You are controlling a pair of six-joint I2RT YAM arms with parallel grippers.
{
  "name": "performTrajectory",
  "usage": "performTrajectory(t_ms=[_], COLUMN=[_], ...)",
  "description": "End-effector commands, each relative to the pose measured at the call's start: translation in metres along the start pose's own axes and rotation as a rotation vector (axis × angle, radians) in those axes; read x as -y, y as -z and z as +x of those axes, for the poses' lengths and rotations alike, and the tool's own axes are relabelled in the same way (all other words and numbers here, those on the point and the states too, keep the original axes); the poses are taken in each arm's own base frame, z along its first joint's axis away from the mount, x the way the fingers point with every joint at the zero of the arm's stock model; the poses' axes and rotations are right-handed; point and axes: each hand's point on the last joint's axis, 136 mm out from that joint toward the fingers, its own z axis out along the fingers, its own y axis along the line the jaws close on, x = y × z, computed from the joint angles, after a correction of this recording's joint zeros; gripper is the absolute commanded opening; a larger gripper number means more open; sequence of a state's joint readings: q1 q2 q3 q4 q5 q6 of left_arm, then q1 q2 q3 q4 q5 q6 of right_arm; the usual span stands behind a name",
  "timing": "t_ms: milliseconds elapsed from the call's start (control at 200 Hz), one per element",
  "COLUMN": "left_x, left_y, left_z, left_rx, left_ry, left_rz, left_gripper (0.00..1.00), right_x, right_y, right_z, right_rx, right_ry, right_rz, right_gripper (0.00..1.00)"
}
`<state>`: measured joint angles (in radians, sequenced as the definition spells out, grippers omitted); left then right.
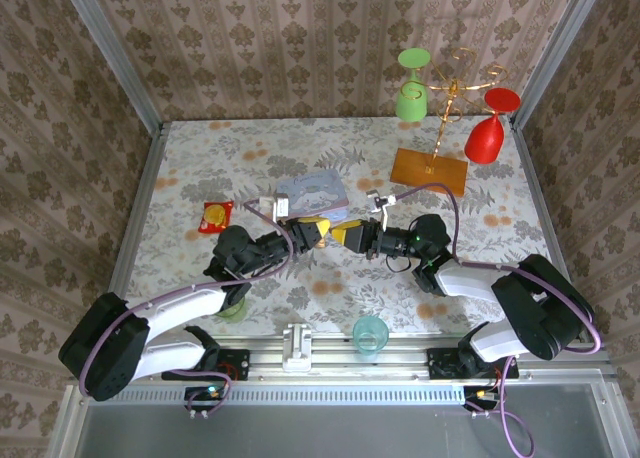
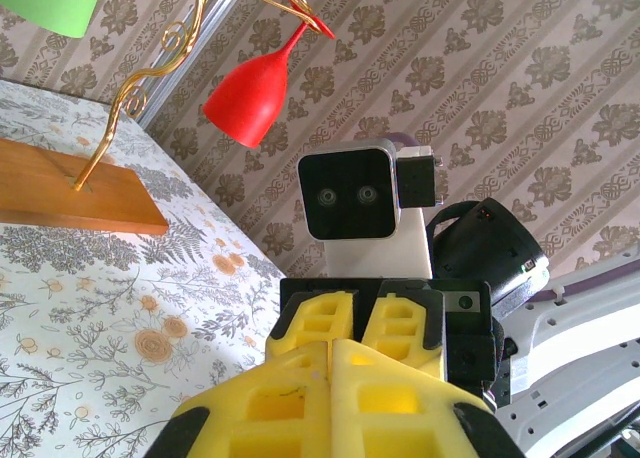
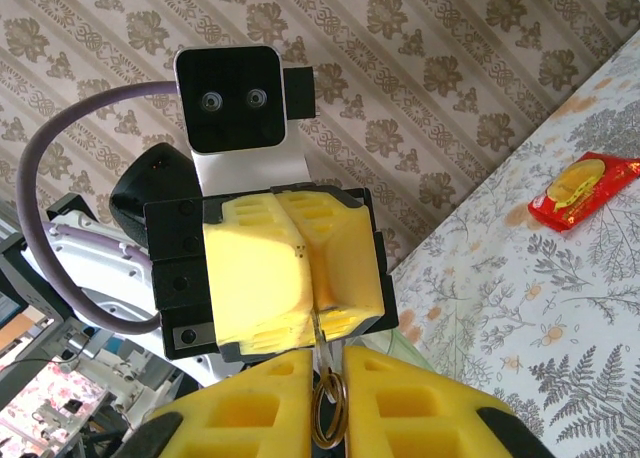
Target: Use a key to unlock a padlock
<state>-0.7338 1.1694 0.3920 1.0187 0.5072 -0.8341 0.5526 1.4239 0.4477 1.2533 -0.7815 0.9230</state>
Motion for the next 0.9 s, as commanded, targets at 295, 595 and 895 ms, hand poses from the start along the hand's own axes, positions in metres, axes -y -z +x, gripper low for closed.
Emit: performTrajectory(t_ms=[295, 595, 895], left_x=[-0.007, -0.014, -0.019], left_y=[0.0, -0.002, 0.001], left_z=[0.004, 0.009, 0.007], left_rx=[0.005, -0.007, 0.008], left_ry=[-0.016, -0.002, 0.001], left_rz=[-0.02, -0.034, -0.066], left_gripper=[0.0, 0.0, 0.48], right_x=[-0.016, -0.013, -0.006], right_y=[0.0, 0.001, 0.006], right_z=[-0.014, -0.012, -0.006], right_rx=[0.039, 0.044, 0.019], right_ry=[0.063, 0.062, 0.057], right_rz=[-0.041, -0.028, 0.032], right_gripper=[0.12, 0.01, 0.0])
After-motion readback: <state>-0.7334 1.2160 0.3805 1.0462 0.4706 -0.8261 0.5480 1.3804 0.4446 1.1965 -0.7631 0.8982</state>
